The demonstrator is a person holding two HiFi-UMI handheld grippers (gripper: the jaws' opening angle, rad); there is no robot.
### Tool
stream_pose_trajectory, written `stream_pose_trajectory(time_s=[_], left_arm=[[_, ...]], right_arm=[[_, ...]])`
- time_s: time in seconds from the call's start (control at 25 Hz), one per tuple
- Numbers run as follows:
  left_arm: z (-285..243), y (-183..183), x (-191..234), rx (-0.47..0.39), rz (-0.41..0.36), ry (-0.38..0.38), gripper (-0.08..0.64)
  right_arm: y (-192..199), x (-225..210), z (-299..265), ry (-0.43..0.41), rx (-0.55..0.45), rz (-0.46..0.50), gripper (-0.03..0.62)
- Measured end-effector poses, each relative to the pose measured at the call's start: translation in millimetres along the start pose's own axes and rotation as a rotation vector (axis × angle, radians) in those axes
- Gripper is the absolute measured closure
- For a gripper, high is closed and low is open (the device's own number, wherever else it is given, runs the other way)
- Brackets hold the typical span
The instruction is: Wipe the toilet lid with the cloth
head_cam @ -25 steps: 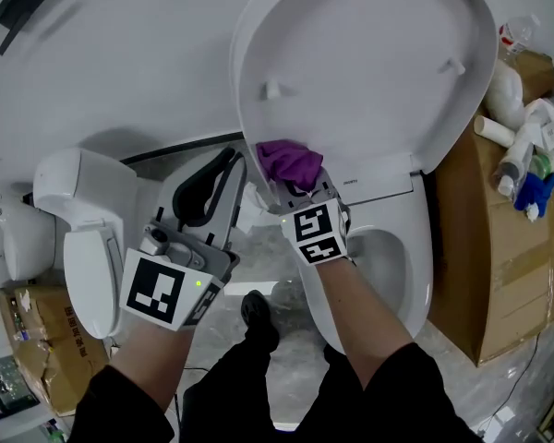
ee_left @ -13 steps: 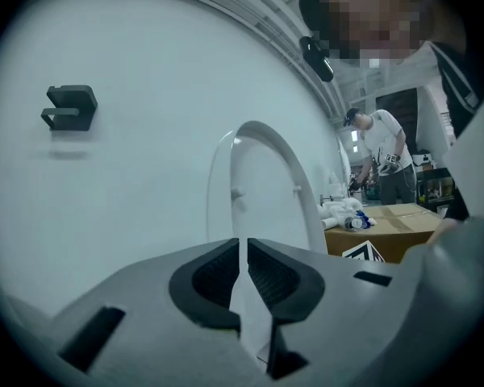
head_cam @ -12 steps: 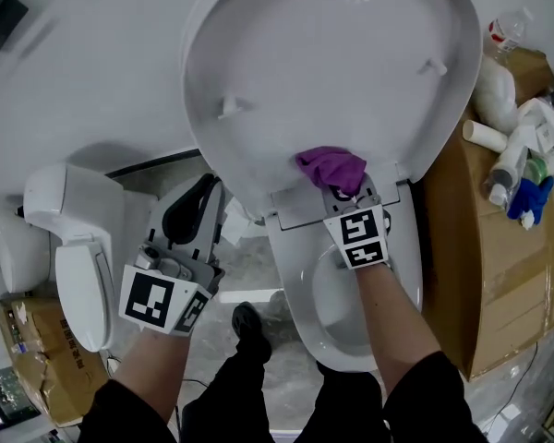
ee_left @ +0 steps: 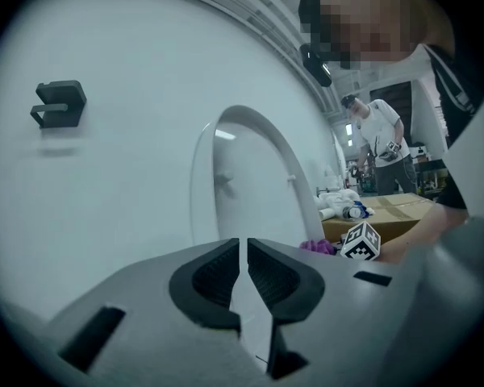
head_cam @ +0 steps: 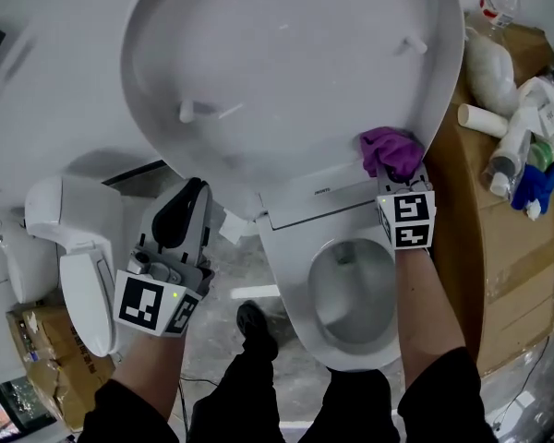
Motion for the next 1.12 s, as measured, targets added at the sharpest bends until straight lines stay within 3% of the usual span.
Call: stream_pose_trajectory(time_s=[0.32, 0.48, 0.72, 0.96, 1.12], left_arm=[[5, 0, 2, -0.005, -0.033, 0.036, 0.518], [6, -18, 3, -0.033, -0.039, 0.068, 0.518], [13, -58, 14, -0.048, -0.001, 0.085, 0.517], [18, -98, 25, -0.037, -0.023, 0.095, 0.512], [14, -126, 32, -0.041, -0.004, 0.102, 0.466]], right_arm=[[12, -17, 4, 0.093, 0.005, -0.015, 0.537], [1, 3, 17, 0.084, -0.004, -0.041, 0.537], [-37, 42, 54, 0.040, 0.015, -0.064, 0.537], [-95, 70, 106, 0.003, -0.002, -0.113, 0.537], [-131, 88, 142, -0.032, 0.003, -0.127, 0.537]])
Point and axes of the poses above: the fingertips, and each gripper's own axes: z backward along the fingers, x to its left, y out of its underside, the point moved 6 cm from there along z, backward along the fingers, and after that the axes turned 3 degrees about -z, right-handed, at the moved point
